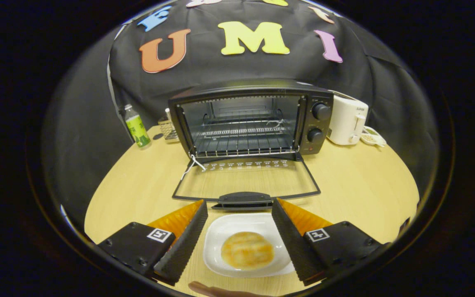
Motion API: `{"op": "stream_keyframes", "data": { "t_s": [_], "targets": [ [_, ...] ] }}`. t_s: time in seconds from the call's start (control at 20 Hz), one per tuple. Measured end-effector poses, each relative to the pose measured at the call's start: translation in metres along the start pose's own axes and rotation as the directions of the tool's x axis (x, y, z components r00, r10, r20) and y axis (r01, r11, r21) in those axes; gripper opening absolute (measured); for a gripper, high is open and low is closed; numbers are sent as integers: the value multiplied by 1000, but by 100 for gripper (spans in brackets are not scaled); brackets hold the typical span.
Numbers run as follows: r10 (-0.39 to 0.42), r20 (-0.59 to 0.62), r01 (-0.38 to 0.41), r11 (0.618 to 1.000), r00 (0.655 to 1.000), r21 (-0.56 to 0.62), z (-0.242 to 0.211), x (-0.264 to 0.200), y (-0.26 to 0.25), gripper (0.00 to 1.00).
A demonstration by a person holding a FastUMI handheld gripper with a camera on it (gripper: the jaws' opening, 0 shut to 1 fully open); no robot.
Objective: Open the toaster oven, put the food inside, and close the toaster oven door.
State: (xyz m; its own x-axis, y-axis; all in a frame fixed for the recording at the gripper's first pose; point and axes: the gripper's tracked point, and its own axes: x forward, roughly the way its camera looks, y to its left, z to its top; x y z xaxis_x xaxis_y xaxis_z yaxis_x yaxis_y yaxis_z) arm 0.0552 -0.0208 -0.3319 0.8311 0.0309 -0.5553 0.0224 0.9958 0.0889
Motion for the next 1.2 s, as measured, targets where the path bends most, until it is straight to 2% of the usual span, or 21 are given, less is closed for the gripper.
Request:
{"op": "stream_keyframes", "data": {
  "t_s": [0.4, 0.65, 0.95, 1.2],
  "targets": [
    [-12, 116, 7, 999, 993, 44, -49, -30, 1, 100],
    [-38, 56, 36, 999, 998, 40, -86, -17, -4, 100],
    [-35, -26, 37, 997, 999, 69, -99, -8, -6, 100],
    [-22, -7, 22, 995, 1000, 98, -97, -6, -7, 96]
  ]
}}
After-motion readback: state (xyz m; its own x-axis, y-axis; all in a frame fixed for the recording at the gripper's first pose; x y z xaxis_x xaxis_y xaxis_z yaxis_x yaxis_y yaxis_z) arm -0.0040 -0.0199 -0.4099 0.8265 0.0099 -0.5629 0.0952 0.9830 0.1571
